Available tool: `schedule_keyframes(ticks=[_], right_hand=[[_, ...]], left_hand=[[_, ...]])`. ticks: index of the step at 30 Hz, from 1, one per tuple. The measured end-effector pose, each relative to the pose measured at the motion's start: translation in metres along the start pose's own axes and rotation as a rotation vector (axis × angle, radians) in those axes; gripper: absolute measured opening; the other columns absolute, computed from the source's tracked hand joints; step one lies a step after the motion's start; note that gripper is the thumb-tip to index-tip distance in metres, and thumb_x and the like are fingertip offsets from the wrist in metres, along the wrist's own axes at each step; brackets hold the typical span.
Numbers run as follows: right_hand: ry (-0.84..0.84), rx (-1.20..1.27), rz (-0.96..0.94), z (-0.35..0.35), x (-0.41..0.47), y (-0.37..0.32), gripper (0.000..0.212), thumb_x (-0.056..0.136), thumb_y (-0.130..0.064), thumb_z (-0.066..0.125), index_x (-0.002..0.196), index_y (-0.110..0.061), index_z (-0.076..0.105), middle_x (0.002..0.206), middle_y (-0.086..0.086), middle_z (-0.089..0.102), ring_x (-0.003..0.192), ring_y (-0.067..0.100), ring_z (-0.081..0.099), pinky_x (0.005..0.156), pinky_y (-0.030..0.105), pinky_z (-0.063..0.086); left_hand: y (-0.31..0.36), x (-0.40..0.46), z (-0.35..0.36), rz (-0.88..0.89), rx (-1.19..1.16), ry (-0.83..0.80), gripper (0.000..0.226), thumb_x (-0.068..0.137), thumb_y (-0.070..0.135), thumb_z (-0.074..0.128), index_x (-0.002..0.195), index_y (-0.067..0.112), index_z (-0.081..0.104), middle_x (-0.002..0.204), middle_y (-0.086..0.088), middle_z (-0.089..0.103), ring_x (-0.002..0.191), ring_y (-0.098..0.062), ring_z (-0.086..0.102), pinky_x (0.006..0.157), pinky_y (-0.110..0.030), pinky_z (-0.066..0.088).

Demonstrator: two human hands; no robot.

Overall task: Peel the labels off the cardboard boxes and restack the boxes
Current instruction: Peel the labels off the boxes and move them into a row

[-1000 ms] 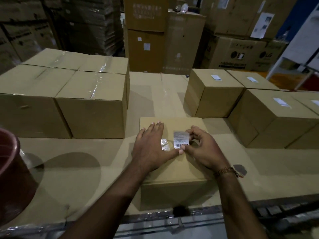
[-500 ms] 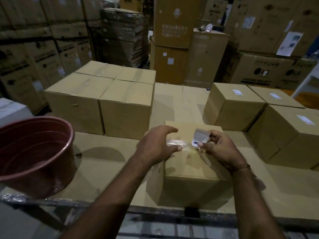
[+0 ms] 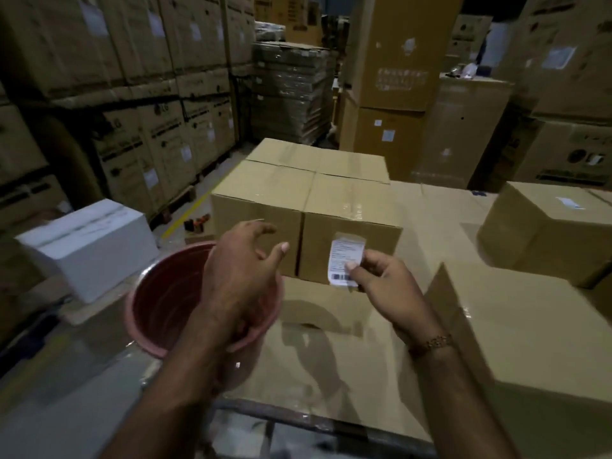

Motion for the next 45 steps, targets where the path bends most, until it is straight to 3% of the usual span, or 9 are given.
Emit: schedule_keyframes(ticks=[3,8,14,20,25,30,34,37,45], right_hand=[[-0.039,-0.042,0.039,0.072,0.013,0.0,0.019,0.102,-0.01,0.068,0.099,-0.025,0.08,0.096,-0.01,0.082,0.087,0.004,0.076,0.08,0.022,0.059],[-0.067,-0.18,0.12,0.151,0.022,0.005,0.009,0.093,-0.013,0.081,0.098,-0.019,0.079,0.082,0.001,0.079,0.079,0.017,0.075,0.084,0.048,0.062],[-0.058,-0.535,0.157,0.196,0.022,0.008,0.026,0.08,-0.025,0.093,0.088,-0.024,0.069,0.072,-0.006,0.076,0.07,0.01,0.074,0.07,0.031,0.06],[-0.144,-0.894,0.23,0.225,0.028,0.006,0.022,0.078,-0.034,0.094,0.078,-0.027,0.072,0.083,-0.012,0.073,0.085,0.01,0.07,0.079,0.029,0.057],[-0.182,-0.904,0.27,0.241,0.037,0.012,0.022,0.077,-0.033,0.094,0.08,-0.026,0.074,0.089,-0.008,0.076,0.087,0.012,0.072,0.083,0.031,0.06],[-0.083,-1.044,0.208,0.242,0.046,0.012,0.039,0.085,-0.05,0.083,0.108,-0.019,0.076,0.108,0.005,0.077,0.102,0.028,0.073,0.08,0.032,0.056],[-0.023,-1.003,0.208,0.229,0.052,0.007,0.027,0.088,-0.043,0.083,0.107,-0.025,0.077,0.111,0.001,0.076,0.105,0.025,0.071,0.092,0.037,0.059],[0.014,-0.927,0.231,0.214,0.055,0.003,0.006,0.093,-0.026,0.078,0.095,-0.031,0.074,0.105,-0.005,0.075,0.101,0.022,0.071,0.092,0.037,0.06],[0.059,-0.683,0.113,0.186,0.055,-0.004,0.008,0.096,-0.021,0.075,0.096,-0.028,0.078,0.088,-0.015,0.073,0.082,0.001,0.067,0.077,0.022,0.053]], left_hand=[[-0.064,0.009,-0.031,-0.042,0.104,-0.012,0.044,0.091,0.053,0.072,0.127,0.027,0.071,0.127,0.006,0.071,0.116,-0.019,0.065,0.102,-0.048,0.052],[-0.135,0.015,-0.059,-0.103,0.196,-0.05,0.046,0.091,0.049,0.075,0.129,0.023,0.071,0.124,0.001,0.071,0.112,-0.023,0.066,0.101,-0.05,0.052],[-0.175,0.018,-0.061,-0.09,0.148,-0.146,0.05,0.093,0.043,0.074,0.136,0.018,0.066,0.125,-0.001,0.069,0.113,-0.024,0.062,0.098,-0.044,0.052],[-0.184,0.016,-0.051,-0.088,0.025,-0.226,0.059,0.096,0.036,0.074,0.15,0.022,0.053,0.133,0.002,0.064,0.121,-0.019,0.061,0.101,-0.036,0.05],[-0.187,0.014,-0.051,-0.094,0.017,-0.222,0.064,0.099,0.034,0.071,0.156,0.02,0.044,0.145,0.001,0.059,0.129,-0.017,0.055,0.104,-0.032,0.042],[-0.188,0.011,-0.054,-0.086,-0.021,-0.223,0.058,0.1,0.03,0.07,0.153,0.02,0.048,0.141,0.001,0.061,0.117,-0.006,0.05,0.101,-0.027,0.04],[-0.19,0.012,-0.055,-0.08,-0.015,-0.222,0.058,0.1,0.029,0.07,0.153,0.018,0.048,0.142,-0.001,0.062,0.122,-0.01,0.054,0.1,-0.025,0.038],[-0.189,0.015,-0.055,-0.07,0.027,-0.209,0.06,0.1,0.033,0.07,0.154,0.018,0.048,0.143,-0.002,0.061,0.13,-0.02,0.056,0.103,-0.029,0.04],[-0.166,0.025,-0.055,-0.01,0.138,-0.102,0.059,0.1,0.044,0.065,0.153,0.021,0.052,0.155,-0.001,0.053,0.141,-0.023,0.047,0.117,-0.052,0.041]])
Point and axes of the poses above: each hand's wrist, its own x-axis towards the middle knuckle, its own z-axis out of the palm, y = z × x, the point moved 4 cm from there along x, towards the middle knuckle
